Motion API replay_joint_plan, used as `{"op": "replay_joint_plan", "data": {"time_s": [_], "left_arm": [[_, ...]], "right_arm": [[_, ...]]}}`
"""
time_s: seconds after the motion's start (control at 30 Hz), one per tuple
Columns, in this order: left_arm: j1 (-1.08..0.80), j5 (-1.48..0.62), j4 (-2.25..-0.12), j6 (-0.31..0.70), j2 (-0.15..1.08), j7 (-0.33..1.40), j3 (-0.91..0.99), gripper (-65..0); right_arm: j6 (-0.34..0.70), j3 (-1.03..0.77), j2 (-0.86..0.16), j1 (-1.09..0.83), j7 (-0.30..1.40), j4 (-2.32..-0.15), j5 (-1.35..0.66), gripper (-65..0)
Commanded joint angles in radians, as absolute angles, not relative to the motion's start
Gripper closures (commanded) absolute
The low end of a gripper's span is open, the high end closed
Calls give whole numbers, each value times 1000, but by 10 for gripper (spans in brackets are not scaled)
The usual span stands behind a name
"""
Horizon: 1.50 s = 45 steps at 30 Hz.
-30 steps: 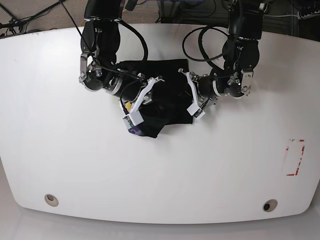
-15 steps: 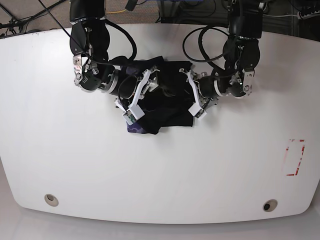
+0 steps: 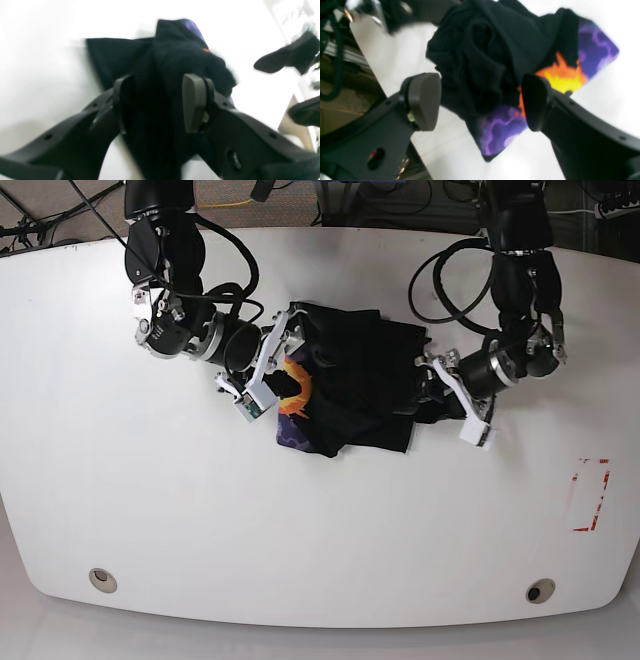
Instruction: Fold the T-shirt properly
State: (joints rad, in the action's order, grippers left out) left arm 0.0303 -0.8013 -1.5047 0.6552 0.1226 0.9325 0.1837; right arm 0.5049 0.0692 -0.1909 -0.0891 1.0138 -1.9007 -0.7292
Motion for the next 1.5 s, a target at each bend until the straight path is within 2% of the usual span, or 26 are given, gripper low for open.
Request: {"op": "replay_joint_plan", "data": {"time_s": [0.0, 0.07, 0.27, 0.33, 0.6, 0.8, 0.97, 1.1, 1.47], "left_arm": [[35, -892, -1537, 662, 179, 915, 202, -286], [8, -938, -1550, 662, 214, 915, 225, -286], [-64, -969, -1581, 662, 295, 915, 340, -286], [-85, -969, -1581, 662, 318, 915, 374, -286], [-163, -966, -1581, 662, 381, 915, 501, -286], [-170, -966, -1581, 662, 384, 917, 550, -286], [-170, -966, -1581, 662, 384, 917, 570, -286], [-168, -964, -1581, 662, 386, 917, 570, -286], [-168, -963, -1573, 661, 386, 917, 565, -286]], "right_arm": [[513, 67, -191, -76, 993, -1903, -745, -469], [513, 67, -189, -76, 993, -1885, -745, -420], [516, 102, -168, -24, 992, -1770, -745, -201], [513, 119, -165, -8, 992, -1735, -745, -178], [510, 283, -127, 50, 949, -1609, -745, -171], [510, 420, -39, 105, 935, -1570, -745, -171], [510, 421, 10, 131, 935, -1593, -745, -170], [509, 384, -2, 142, 941, -1672, -751, -168], [509, 285, -179, 73, 941, -1728, -754, -166]]}}
